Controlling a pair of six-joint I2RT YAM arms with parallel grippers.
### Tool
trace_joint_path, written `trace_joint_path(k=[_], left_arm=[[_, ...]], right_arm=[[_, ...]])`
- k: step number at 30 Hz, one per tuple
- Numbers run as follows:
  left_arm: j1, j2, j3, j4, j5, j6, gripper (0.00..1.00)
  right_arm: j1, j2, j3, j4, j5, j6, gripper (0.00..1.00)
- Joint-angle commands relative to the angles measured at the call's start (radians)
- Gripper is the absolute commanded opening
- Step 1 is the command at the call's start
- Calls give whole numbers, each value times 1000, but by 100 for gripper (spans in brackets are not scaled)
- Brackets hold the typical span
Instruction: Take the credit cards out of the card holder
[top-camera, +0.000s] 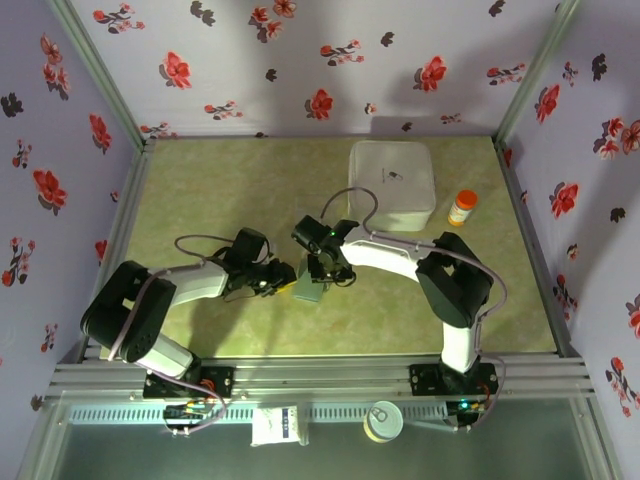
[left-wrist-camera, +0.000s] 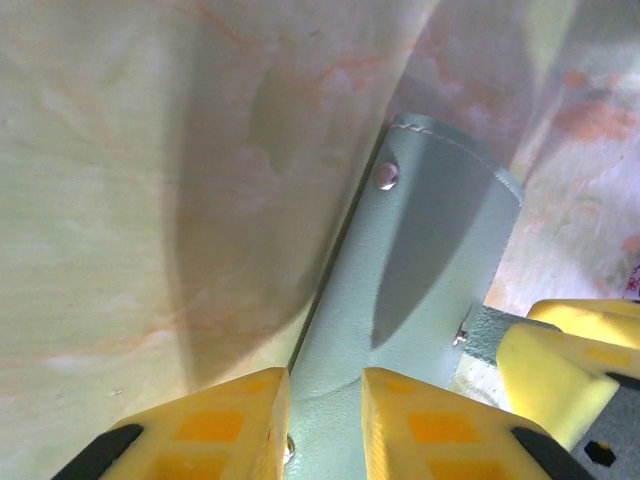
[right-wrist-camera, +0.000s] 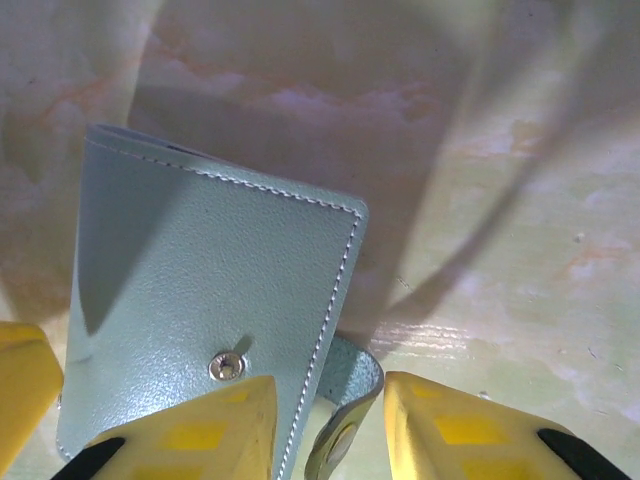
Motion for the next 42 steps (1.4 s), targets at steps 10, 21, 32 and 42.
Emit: trace_joint_path(k=[10, 21, 32, 42], left_arm=[[-2, -16, 46, -42, -24, 5, 25], [-3, 19, 64, -17, -22, 8, 24], [-2, 39, 80, 41, -46, -10, 24], [-2, 24, 74, 2, -78, 8, 24]], right_arm=[[-10, -89, -102, 31, 23, 70, 29], [-20, -74, -168, 155, -28, 92, 22], [-45, -57, -179, 200, -28, 65, 9], [-94, -2, -61, 150, -36, -92, 6]])
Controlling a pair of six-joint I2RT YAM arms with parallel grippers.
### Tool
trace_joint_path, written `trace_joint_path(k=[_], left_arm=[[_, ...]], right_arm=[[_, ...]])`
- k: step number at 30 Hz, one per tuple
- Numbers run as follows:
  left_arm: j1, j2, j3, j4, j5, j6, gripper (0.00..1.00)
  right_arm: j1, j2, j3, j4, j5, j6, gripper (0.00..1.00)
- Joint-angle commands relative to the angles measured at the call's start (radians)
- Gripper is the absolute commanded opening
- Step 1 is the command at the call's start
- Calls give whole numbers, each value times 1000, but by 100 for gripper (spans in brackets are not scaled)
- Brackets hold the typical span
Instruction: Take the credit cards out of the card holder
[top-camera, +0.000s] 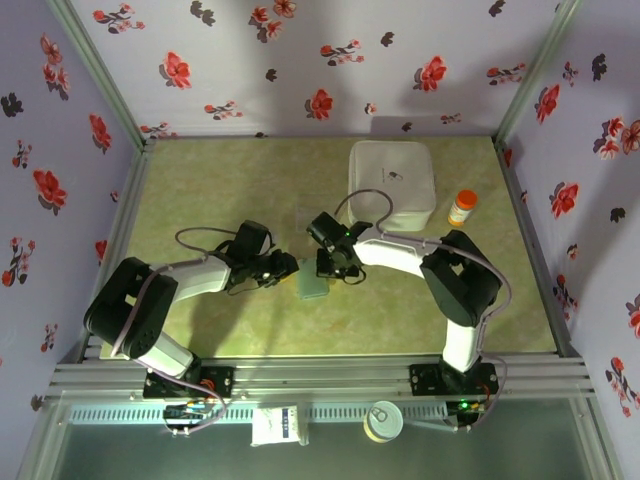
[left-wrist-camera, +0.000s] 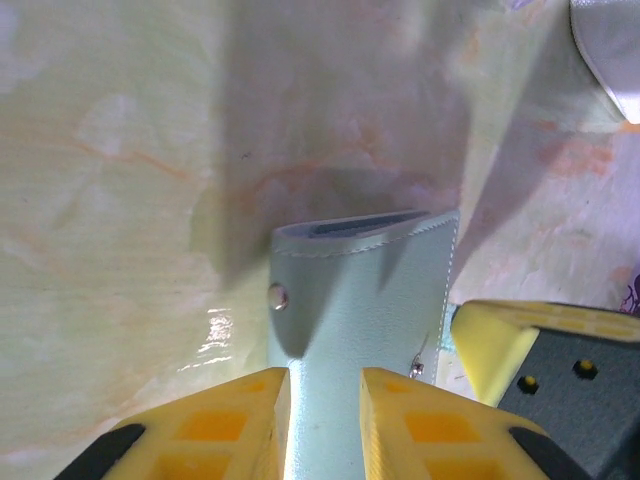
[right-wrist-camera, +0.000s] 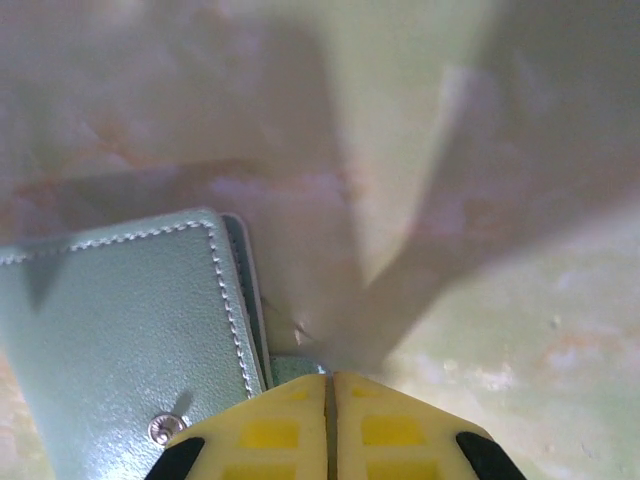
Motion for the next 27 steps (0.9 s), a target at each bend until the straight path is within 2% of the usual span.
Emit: trace_joint_path(k=[1, 9, 27], left_arm=[[-4, 1, 16, -31, -21, 10, 25], [-6, 31, -4, -29, -15, 14, 23], [-9, 83, -18, -1, -21, 17, 20]], right_arm=[[-11, 27, 53, -33, 0, -78, 6], [-11, 39, 49, -27, -28, -95, 13], [-12, 104, 74, -28, -46, -175, 16]])
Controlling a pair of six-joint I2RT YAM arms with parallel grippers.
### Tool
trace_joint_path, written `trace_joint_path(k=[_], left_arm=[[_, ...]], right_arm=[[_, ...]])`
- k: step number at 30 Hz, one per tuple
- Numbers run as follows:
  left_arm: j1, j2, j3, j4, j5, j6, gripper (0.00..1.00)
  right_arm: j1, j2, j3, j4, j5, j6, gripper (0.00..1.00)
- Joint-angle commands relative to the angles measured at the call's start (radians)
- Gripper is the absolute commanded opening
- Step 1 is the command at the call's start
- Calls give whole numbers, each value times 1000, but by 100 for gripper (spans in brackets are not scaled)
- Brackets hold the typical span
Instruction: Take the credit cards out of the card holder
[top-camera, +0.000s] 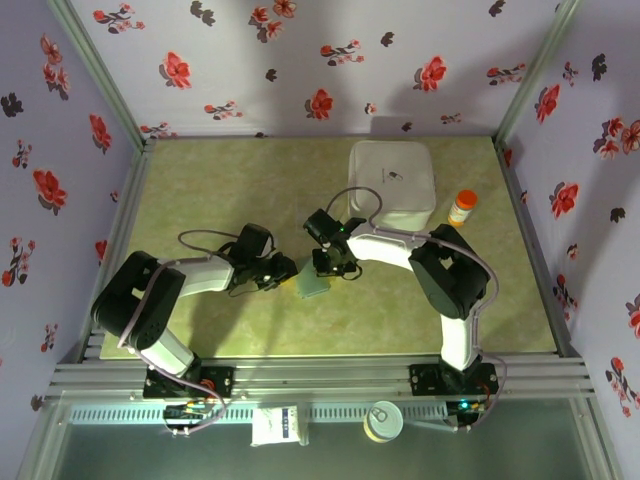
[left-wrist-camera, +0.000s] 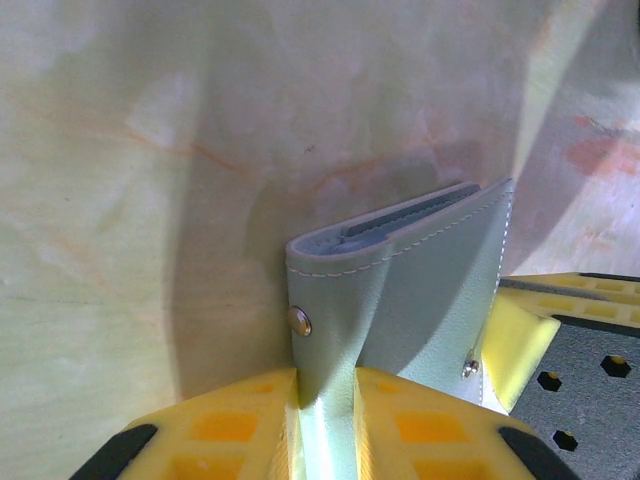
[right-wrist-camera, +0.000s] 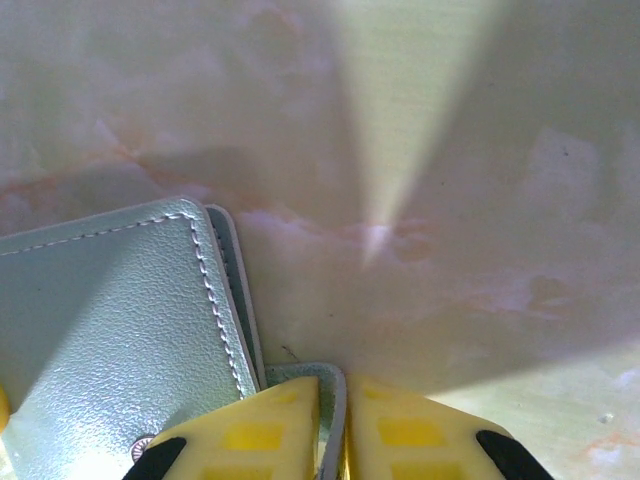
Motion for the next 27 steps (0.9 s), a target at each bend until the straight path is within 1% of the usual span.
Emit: trace_joint_path(k=[1, 9, 13, 20, 27], left_arm=[[-7, 29, -10, -16, -19, 16, 20], [-6, -6, -7, 3, -22, 18, 21], [4, -40, -4, -4, -32, 27, 22], [52, -132, -27, 3, -50, 29, 22], [83, -198, -32, -32, -55, 74, 28]], right_arm=[[-4, 29, 19, -14, -12, -31, 16], [-4, -17, 22, -53, 45, -33, 6], [-5, -55, 18, -86, 84, -23, 5], [-21, -114, 7, -125, 127, 14, 3], [-22, -179, 5, -138, 151, 80, 1]])
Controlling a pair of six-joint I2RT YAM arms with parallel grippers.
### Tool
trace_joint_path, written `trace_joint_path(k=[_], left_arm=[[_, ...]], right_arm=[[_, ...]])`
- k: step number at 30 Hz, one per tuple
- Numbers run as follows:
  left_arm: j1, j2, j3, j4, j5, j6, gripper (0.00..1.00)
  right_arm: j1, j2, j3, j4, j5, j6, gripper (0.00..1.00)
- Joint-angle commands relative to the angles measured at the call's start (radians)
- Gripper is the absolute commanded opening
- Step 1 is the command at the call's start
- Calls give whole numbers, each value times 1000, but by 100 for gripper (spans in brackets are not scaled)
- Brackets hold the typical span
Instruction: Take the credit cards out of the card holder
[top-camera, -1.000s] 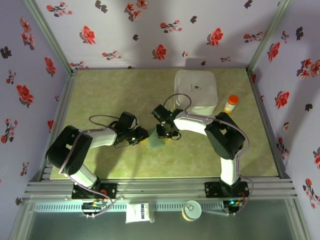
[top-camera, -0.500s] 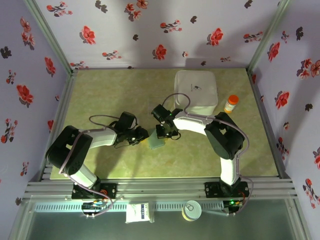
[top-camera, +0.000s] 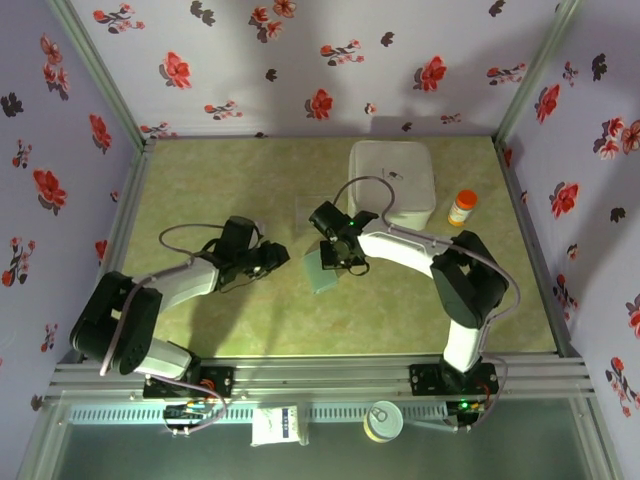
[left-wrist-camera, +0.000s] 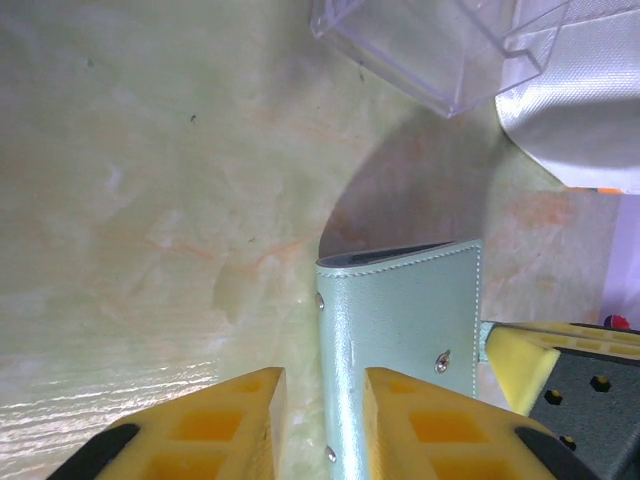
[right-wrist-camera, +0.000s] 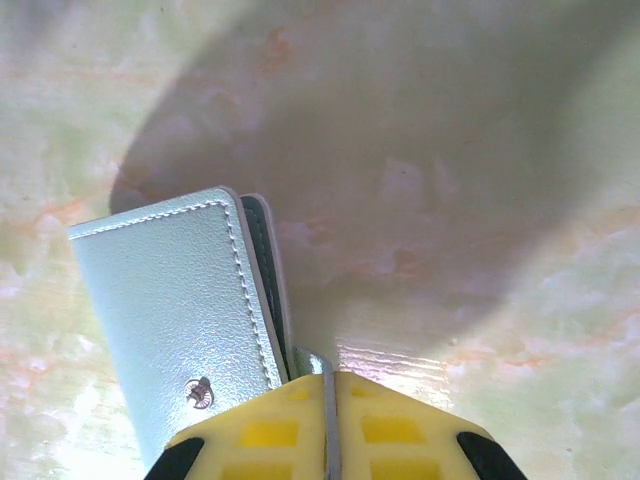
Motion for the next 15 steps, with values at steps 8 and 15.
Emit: trace_joint_path(k=[8, 15], left_arm=[[12, -40, 15, -118, -39, 107, 41], [13, -26, 84, -236, -1, 193, 53]], right_arm=[[4, -95, -4, -17, 23, 131, 0], [56, -87, 49, -33, 42, 169, 0]])
